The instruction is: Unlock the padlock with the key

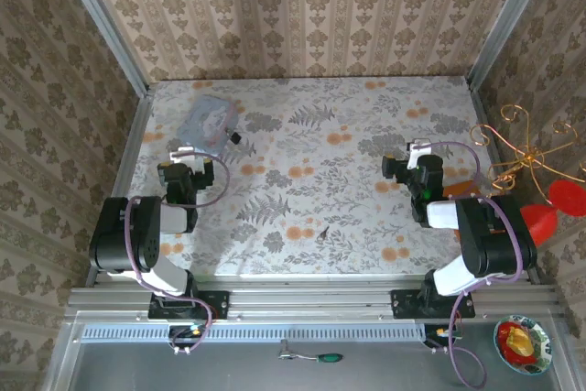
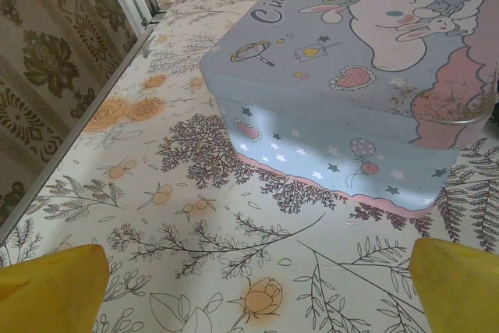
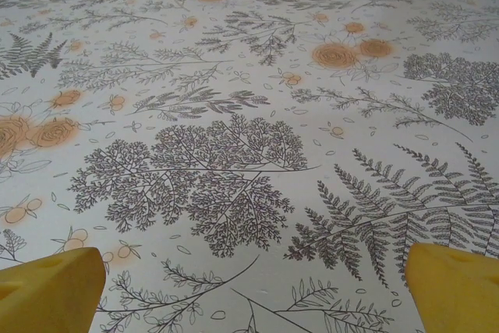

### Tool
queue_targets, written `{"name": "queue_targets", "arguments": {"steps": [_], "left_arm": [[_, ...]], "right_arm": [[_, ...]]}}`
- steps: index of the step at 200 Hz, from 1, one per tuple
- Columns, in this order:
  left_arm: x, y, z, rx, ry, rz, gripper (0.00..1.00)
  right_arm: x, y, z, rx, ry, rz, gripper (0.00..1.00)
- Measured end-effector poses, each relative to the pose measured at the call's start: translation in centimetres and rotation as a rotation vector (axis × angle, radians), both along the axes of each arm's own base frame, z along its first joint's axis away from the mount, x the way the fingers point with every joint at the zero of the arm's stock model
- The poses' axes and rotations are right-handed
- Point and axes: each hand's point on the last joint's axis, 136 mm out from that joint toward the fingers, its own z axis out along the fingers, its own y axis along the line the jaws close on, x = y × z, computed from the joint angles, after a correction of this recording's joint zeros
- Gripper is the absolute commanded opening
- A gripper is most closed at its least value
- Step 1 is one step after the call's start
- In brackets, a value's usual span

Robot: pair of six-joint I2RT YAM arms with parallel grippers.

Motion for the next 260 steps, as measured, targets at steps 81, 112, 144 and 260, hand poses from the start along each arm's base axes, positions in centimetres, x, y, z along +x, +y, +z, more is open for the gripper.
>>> {"name": "queue_targets", "arguments": {"steps": [81,112,144,260], "left_arm": [[0.0,0.0,0.0,0.0,0.0,0.0,1.0],[0.0,0.0,0.0,0.0,0.0,0.0,1.0],[0.0,0.0,0.0,0.001,0.0,0.001,1.0],[-3.6,-5.0,10.0,0.123,-0.293,-0.037,1.0]], "right_arm": [[0.0,0.0,0.0,0.001,0.0,0.002,1.0],[0.0,0.0,0.0,0.001,0.0,0.002,1.0],[0.0,0.0,0.0,0.001,0.0,0.002,1.0],[-3.0,5.7,10.4,-0.044,-0.19,0.223,1.0]]}}
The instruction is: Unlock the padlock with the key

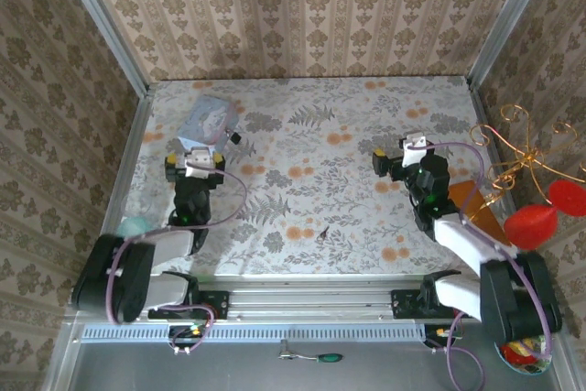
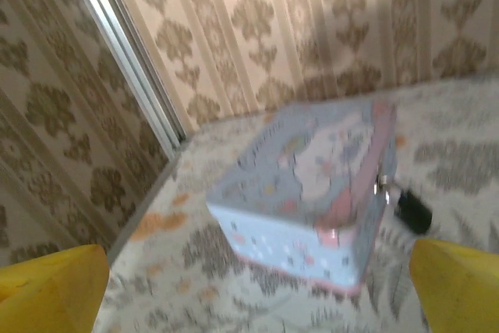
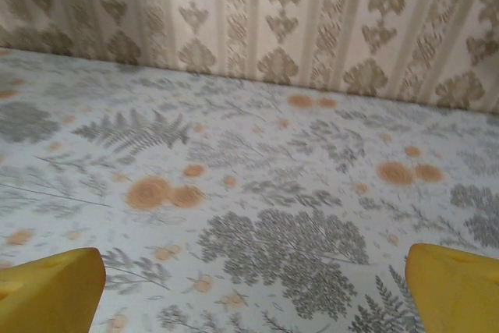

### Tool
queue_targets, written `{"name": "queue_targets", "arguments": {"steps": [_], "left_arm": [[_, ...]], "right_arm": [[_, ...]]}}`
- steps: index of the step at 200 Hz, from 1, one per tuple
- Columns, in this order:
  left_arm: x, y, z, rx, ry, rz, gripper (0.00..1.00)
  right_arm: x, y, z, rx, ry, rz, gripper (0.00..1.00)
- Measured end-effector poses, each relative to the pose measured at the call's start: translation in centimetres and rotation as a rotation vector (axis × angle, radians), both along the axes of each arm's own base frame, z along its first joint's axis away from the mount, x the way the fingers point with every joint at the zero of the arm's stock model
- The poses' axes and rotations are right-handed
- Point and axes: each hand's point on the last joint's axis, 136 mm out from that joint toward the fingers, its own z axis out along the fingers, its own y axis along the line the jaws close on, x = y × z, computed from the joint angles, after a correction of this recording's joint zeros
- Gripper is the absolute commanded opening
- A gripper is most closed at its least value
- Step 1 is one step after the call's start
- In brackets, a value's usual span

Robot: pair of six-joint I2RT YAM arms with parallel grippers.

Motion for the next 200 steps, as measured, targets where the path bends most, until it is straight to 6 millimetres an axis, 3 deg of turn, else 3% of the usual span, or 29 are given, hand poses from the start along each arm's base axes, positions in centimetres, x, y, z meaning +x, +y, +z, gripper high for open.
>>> {"name": "queue_targets", "arguments": {"steps": [22,40,53,63,78,97,121,136,167,200], "left_arm": [[0.5,-0.6,5.0,-0.066,-0.024,-0.015,1.0],[1.1,-1.2,8.8,-0.161,0.002,-0.027,1.0],[1.2,-1.3,10.6,-0.248,0.046,-0.016,1.0],[1.1,-1.2,10.8,-0.305,0.096,-0.002,1.0],[0.4,-0.8,9.6,-0.379,0.185,0.01,1.0],[-1.4,0.6,6.3,-0.474,0.316,0.058,1.0],[-4.7,2.8,2.6,-0.608,0.387,0.142,1.0],[-6.5,3.3,0.5,-0.677,0.402,0.142,1.0],[-7.3,1.3,-2.5,-0.748,0.499,0.046,1.0],[-6.6,-2.4,-3.9,-0.744,0.603,-0.095,1.0]], "right_arm": [[-1.5,0.7,4.7,0.049,-0.05,0.031,1.0],[-3.0,0.2,8.7,0.163,-0.1,-0.002,1.0],[-4.2,-0.9,10.0,0.264,-0.111,-0.067,1.0],[-4.9,-1.7,10.2,0.33,-0.105,-0.109,1.0],[-5.6,-2.4,9.9,0.392,-0.071,-0.143,1.0],[-5.6,-2.1,9.5,0.434,0.007,-0.148,1.0],[-4.8,-0.7,9.5,0.444,0.13,-0.127,1.0],[-4.6,1.3,9.0,0.431,0.21,-0.084,1.0],[-5.7,7.3,5.9,0.356,0.369,0.056,1.0],[-6.7,11.7,2.5,0.283,0.483,0.124,0.97]]}}
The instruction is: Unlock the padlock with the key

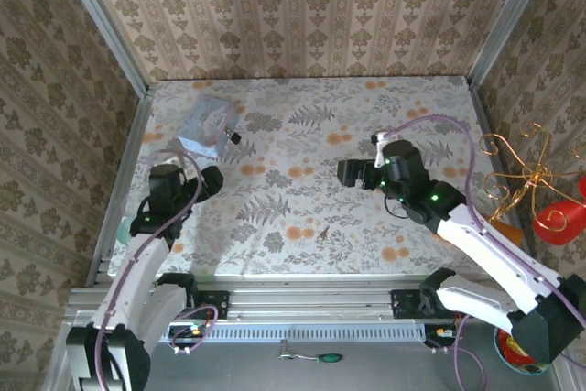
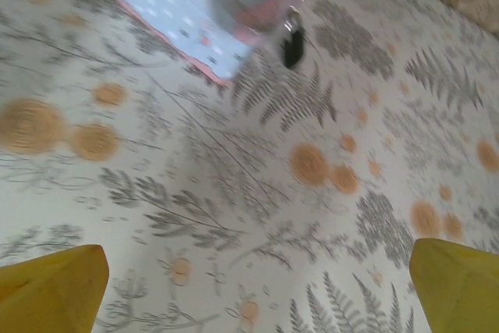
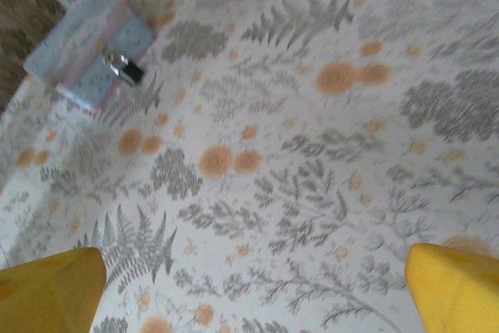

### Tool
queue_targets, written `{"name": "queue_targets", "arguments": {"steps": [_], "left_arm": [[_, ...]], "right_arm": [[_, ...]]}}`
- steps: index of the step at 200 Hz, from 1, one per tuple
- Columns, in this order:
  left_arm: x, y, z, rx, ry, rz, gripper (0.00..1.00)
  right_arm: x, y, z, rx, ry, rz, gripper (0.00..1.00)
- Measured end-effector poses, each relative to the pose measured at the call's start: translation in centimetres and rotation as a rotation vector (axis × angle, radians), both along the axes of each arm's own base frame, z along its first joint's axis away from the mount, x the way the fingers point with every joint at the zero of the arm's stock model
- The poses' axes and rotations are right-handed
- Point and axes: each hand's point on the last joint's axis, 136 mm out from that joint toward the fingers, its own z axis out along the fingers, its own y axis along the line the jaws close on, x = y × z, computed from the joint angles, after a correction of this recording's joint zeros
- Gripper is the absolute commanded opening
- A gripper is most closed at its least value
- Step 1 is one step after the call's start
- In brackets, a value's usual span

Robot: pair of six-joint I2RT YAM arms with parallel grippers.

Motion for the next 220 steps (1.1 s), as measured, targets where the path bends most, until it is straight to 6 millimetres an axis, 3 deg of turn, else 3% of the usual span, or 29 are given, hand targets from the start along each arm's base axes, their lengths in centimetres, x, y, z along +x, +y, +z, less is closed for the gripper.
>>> {"name": "queue_targets", "arguments": {"steps": [39,70,92,123,143,180,220], "left_arm": [[-0.1,-4.8,-0.6,0.041,-0.015,-0.198,1.0],[0.3,-6.5,-0.3,0.071,-0.061,-0.266,1.0],[0.5,-6.5,-0.8,0.097,-0.089,-0.275,1.0],[0.1,-6.1,-3.1,0.132,-0.074,-0.28,1.0],[0.0,-6.0,-4.0,0.144,-0.064,-0.281,1.0],[0.5,-6.3,-3.7,0.137,-0.091,-0.281,1.0],[0.7,-6.4,-3.5,0.134,-0.102,-0.28,1.0]], "right_arm": [[-0.8,4.5,-3.9,-0.102,0.127,0.068,0.94],[-1.2,7.0,-6.9,-0.18,0.252,0.066,0.91],[-1.7,7.0,-10.0,-0.244,0.368,0.029,0.87],[-3.4,6.1,-14.0,-0.31,0.523,-0.021,0.78],[-4.2,6.1,-15.1,-0.307,0.582,-0.04,0.71],[-6.1,6.9,-17.0,-0.307,0.674,-0.049,0.58],[-8.3,8.5,-18.2,-0.324,0.739,-0.05,0.52]]}}
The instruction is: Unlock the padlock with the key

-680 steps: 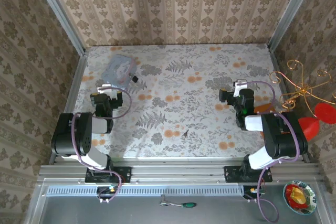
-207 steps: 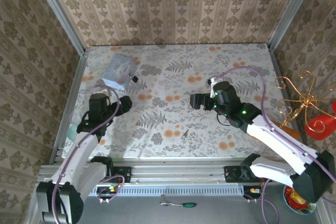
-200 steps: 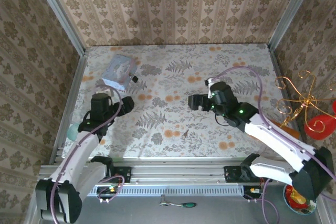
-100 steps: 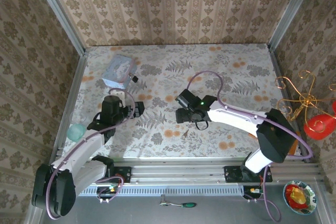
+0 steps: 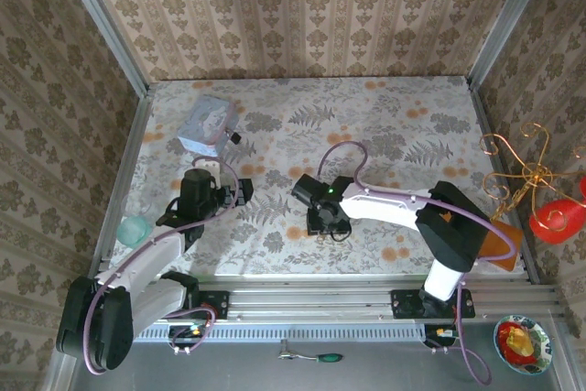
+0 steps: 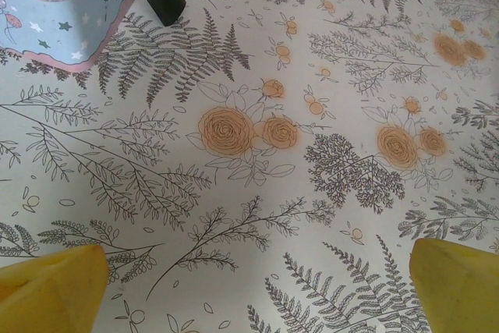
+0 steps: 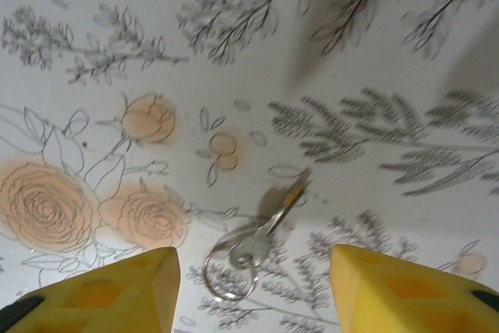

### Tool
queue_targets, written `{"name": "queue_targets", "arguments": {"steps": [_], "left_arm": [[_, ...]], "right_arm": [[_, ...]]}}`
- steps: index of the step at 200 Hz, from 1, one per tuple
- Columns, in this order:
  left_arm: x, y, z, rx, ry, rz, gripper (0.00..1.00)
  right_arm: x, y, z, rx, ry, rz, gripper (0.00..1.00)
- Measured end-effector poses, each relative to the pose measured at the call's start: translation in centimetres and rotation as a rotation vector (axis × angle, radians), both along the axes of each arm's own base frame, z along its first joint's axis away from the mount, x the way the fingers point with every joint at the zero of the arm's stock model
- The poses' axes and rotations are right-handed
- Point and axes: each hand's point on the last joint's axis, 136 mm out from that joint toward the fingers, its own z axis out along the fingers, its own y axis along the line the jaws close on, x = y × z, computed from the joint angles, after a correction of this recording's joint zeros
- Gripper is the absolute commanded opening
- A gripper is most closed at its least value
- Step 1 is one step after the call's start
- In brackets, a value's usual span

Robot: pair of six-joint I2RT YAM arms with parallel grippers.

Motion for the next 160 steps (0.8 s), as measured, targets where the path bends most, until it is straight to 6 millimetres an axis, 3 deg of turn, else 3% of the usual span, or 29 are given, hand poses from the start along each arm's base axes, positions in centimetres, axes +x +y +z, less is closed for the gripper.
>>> {"name": "queue_targets", "arguments": {"steps": [103,160], "left_arm": [[0.0,-0.2,0.5,-0.01,-0.016,-0.008,1.0],[0.0,-0.2,0.6,-0.012,-0.02,-0.007,1.0]], "right_arm": [[-1.8,0.4,-2.0,-0.081,0.07,-0.051,0.32],[-1.7,0.6,-1.9,-0.1,0.041,-0.062,0.14]]}}
